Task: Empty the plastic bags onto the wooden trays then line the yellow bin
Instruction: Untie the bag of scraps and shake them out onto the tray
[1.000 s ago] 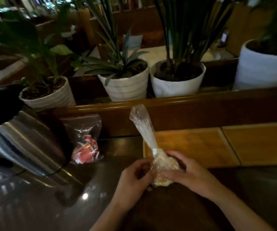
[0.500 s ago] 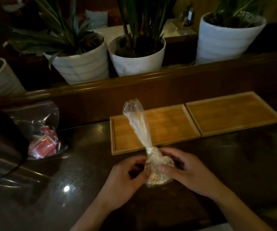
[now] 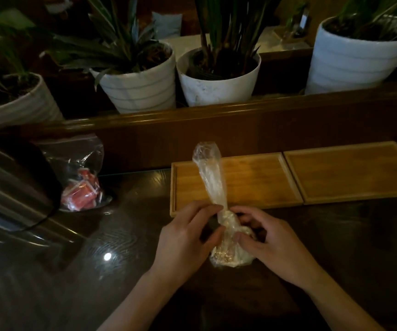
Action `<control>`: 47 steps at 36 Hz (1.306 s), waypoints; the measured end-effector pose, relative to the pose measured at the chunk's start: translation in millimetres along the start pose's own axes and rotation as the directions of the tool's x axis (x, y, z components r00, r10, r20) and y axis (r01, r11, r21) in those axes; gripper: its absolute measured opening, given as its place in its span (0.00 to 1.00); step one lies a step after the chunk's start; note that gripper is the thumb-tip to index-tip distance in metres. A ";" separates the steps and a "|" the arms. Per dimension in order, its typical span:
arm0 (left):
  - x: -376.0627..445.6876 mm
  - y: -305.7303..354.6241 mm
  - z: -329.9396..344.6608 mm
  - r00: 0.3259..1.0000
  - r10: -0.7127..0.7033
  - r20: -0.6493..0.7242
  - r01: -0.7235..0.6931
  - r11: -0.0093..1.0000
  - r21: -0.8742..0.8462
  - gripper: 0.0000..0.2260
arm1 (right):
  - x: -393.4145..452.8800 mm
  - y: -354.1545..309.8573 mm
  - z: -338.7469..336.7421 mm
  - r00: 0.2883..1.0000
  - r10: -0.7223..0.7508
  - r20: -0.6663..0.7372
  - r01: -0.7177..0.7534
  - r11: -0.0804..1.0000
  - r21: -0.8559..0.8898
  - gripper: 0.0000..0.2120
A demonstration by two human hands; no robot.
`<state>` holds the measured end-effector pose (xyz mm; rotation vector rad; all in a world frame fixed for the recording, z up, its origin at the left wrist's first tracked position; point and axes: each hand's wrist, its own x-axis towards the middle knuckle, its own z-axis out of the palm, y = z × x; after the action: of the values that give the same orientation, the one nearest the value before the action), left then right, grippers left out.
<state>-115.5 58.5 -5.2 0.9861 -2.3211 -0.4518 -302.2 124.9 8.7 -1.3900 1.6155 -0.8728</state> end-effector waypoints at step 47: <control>39.5 -0.5 -11.1 0.960 -0.121 0.253 0.204 0.921 -0.332 0.07 | 33.8 -1.0 -20.4 0.775 -0.604 0.186 0.509 0.423 -0.749 0.08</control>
<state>-130.7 28.2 17.9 0.9916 -2.2445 -1.0654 -322.2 91.2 13.5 -2.6740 1.6977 -0.5991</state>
